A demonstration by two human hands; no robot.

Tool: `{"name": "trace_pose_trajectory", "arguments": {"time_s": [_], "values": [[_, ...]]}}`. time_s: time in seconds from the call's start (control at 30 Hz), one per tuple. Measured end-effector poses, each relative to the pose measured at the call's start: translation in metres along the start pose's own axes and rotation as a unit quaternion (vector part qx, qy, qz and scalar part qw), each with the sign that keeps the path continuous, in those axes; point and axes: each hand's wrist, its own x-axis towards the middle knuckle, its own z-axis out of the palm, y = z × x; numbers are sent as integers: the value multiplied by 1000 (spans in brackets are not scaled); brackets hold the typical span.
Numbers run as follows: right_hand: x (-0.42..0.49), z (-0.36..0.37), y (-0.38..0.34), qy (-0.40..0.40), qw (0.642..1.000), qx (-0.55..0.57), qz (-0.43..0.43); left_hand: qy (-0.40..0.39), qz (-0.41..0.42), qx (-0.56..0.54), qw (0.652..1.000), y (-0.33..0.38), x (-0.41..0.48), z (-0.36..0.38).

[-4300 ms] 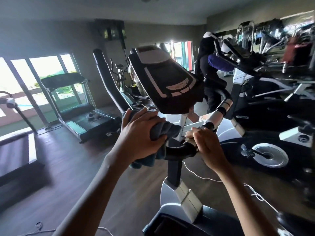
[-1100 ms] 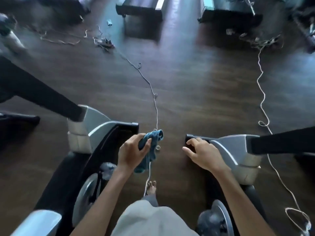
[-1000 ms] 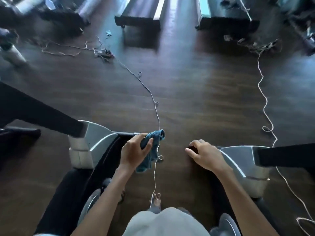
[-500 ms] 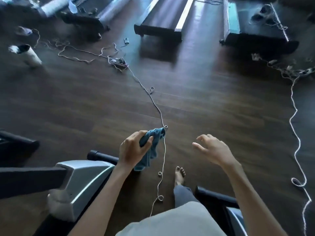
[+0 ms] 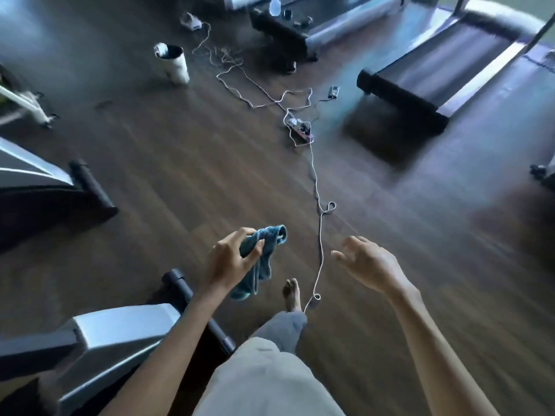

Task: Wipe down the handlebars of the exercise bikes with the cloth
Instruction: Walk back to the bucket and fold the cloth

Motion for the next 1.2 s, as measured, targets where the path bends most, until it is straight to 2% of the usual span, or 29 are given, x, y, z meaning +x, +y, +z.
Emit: {"name": "trace_pose_trajectory", "arguments": {"time_s": [0.2,0.37,0.5,0.63,0.87,1.03,1.2], "values": [[161,-76,-16,-12,999,-16,-34,56,-39,-30,997,-27,155,35],[290,-145,-51,-26,993,-37,-108,89,-88,-60,990,-49,277,39],[400,-176,-80,-3,990,-14,-142,106,-89,-50,989,-74,367,32],[517,-196,-117,-31,984,-6,-176,137,-101,-20,985,-106,463,22],[728,-249,-206,-52,970,8,-237,201,-140,15,969,-174,642,-10],[841,-291,-289,-74,957,-15,-280,236,-166,34,957,-213,734,-44],[958,-313,-373,-77,945,-39,-317,266,-181,25,946,-287,827,-73]]}}
